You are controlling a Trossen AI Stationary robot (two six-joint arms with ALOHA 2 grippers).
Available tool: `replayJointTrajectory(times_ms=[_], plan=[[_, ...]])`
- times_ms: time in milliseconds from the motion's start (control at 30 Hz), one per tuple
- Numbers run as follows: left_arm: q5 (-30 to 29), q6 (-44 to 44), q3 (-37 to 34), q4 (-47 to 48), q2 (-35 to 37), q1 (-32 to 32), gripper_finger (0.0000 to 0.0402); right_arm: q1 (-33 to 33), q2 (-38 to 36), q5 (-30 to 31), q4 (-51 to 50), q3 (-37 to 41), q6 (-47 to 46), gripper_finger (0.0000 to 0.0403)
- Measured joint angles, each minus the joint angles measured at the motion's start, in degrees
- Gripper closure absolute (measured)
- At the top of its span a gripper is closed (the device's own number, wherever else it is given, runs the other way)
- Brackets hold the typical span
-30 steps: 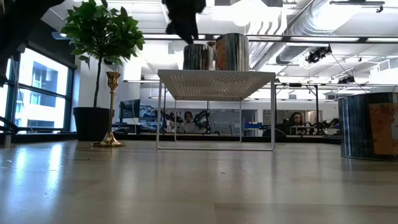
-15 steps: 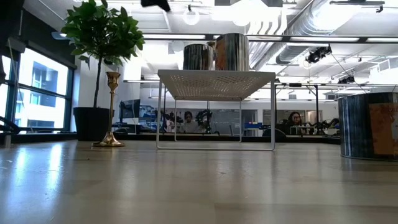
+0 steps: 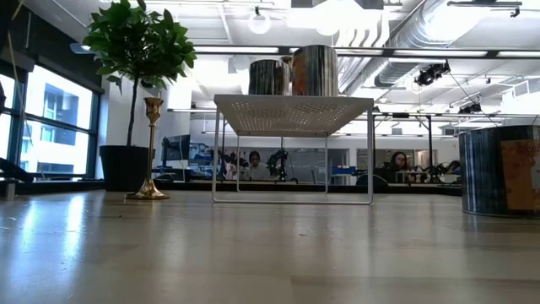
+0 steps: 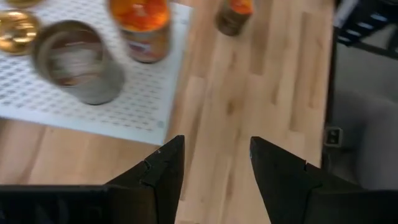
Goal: Pick & Place candle stick holders
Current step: Put the golden candle holder on the shelf
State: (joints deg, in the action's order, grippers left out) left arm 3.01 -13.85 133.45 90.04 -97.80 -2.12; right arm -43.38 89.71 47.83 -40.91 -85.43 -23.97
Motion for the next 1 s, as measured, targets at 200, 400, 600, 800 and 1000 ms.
replayJointTrajectory(times_ms=[200,400,600,800,1000], plan=[[-3.8,1.6,-0.1,0.0,1.0,1.8,0.0222,0.0,0.0,0.0,-0.3,0.0,1.4,0.0116],[-4.5,1.6,-8.5,-0.2,7.8,-4.9,0.0222,0.0,0.0,-1.1,-1.5,0.0,0.1,0.0116],[-0.4,0.9,-26.8,0.3,20.8,-10.7,0.0222,0.8,0.0,-0.3,-1.6,0.0,0.7,0.0116],[3.0,-1.7,-33.9,0.1,24.8,-12.5,0.0222,3.9,0.0,-3.4,-1.6,0.0,1.1,0.0116],[7.5,-5.5,-37.2,-0.1,21.9,-12.5,0.0222,6.4,0.0,-3.5,-1.6,0.0,2.0,0.0116]])
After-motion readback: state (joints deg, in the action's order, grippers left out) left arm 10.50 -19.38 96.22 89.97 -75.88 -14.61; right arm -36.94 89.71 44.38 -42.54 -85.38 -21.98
